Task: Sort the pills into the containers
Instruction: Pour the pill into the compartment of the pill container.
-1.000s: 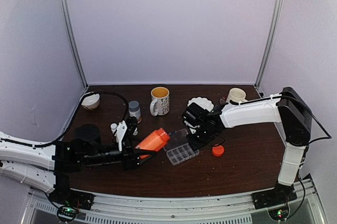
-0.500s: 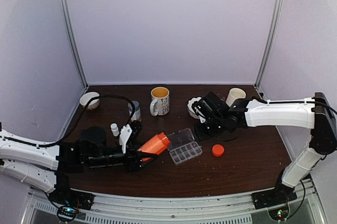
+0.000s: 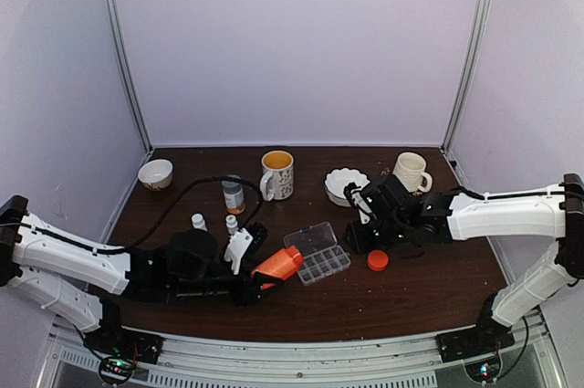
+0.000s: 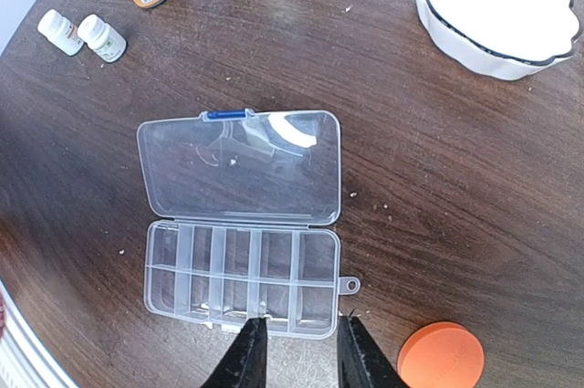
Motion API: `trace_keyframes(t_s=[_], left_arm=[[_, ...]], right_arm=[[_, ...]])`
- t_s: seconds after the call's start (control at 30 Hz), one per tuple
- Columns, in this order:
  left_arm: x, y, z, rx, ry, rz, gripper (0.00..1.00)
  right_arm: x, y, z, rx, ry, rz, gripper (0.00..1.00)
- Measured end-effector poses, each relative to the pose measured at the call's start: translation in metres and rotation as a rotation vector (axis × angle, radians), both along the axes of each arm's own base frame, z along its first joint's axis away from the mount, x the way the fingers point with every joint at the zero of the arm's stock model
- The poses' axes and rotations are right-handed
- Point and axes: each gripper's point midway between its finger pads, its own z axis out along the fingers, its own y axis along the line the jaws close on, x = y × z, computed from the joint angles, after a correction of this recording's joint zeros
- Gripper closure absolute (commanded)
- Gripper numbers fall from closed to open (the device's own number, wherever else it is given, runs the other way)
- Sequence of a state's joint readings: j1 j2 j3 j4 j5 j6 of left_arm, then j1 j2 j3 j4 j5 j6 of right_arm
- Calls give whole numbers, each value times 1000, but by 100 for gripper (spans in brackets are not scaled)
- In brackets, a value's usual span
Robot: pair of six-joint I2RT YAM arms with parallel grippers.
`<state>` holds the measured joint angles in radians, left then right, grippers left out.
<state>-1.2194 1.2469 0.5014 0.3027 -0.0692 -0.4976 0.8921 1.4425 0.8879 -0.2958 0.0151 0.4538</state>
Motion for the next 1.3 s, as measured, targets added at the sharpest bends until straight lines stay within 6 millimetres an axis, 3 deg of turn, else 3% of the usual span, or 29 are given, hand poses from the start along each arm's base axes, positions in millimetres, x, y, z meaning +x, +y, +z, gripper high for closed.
trace_keyframes(t_s=[0.17,0.27,0.47,0.7,0.83,1.3], left_arm=[[3,-6,-25,38,45,17,77],[5,-12,-33,51,63,24,77],[8,-21,-35,27,68,30,77],[11,-28,-36,-30,65,37,79],[12,-29,-37,-42,72,48,79],[13,-32,-40,-34,77,66,82]], right_arm=[[-4,-2,-8,20,3,7,70],[-6,-2,-3,57,-13,19,70],[-5,-6,12,95,-90,57,71],[-8,-43,25,142,-282,94,57],[-18,-59,24,178,-395,108,56],[-16,-56,36,154,-508,172,48]])
